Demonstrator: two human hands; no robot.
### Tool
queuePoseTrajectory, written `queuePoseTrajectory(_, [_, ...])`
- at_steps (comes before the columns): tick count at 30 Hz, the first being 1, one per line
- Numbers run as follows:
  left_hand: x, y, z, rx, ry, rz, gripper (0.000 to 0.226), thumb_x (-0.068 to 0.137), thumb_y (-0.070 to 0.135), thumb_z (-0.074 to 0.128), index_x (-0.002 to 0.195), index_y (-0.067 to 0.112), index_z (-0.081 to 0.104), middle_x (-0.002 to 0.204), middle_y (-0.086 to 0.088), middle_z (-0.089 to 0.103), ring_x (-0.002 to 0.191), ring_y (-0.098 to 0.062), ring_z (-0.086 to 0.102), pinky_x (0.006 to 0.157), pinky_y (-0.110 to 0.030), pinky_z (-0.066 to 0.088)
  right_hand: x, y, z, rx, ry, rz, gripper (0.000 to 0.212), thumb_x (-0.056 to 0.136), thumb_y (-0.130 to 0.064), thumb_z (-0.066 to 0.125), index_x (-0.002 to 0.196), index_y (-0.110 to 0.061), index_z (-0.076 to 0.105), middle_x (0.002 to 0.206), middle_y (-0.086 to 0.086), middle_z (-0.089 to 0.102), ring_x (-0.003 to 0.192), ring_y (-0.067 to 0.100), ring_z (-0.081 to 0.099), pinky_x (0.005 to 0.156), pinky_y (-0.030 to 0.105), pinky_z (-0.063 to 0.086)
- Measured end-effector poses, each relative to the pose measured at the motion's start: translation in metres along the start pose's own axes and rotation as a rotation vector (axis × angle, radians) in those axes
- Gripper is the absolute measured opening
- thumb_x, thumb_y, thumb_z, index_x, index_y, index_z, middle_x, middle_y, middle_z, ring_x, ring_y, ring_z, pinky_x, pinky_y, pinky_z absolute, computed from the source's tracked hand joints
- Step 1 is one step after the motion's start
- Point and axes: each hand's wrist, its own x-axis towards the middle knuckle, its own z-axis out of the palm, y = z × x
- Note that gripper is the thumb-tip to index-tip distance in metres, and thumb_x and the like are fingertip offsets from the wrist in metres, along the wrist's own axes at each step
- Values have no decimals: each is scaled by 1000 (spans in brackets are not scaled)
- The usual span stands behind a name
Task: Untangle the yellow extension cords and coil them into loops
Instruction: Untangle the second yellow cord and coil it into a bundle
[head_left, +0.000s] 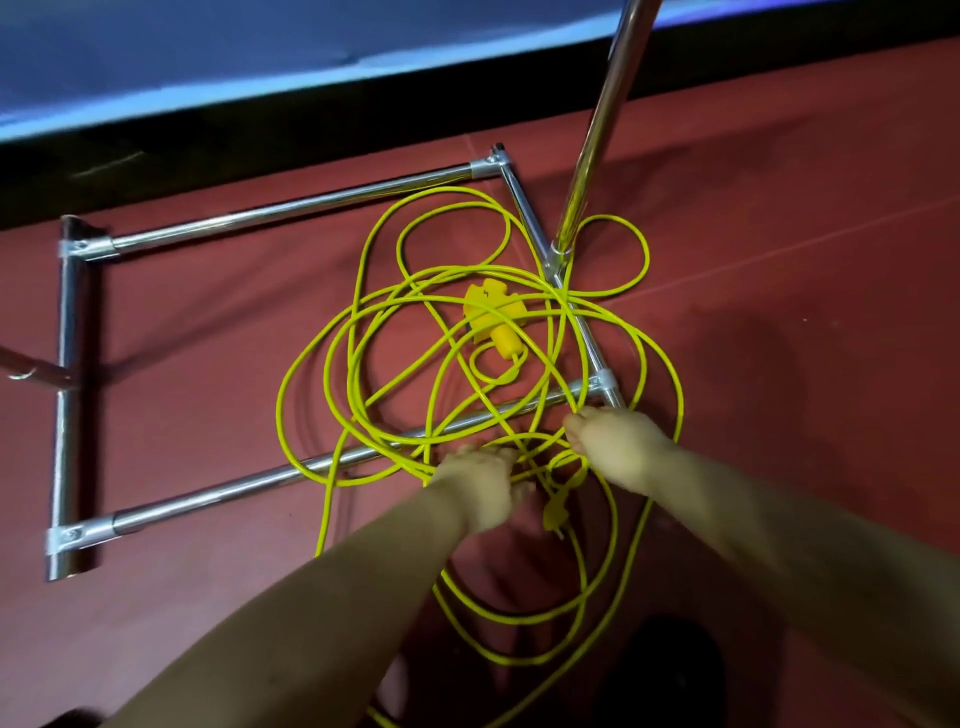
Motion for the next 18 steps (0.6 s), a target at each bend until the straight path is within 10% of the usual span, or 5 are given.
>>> queuePoseTrajectory(18, [5,16,-3,-406,74,-63,43,90,40,53,119,11,41,117,-11,62,109,-29,59,84,-34,45,-20,-22,-11,548,189,28,19,91,-25,54,107,-15,58,107,2,59,99,19,56,80,26,41])
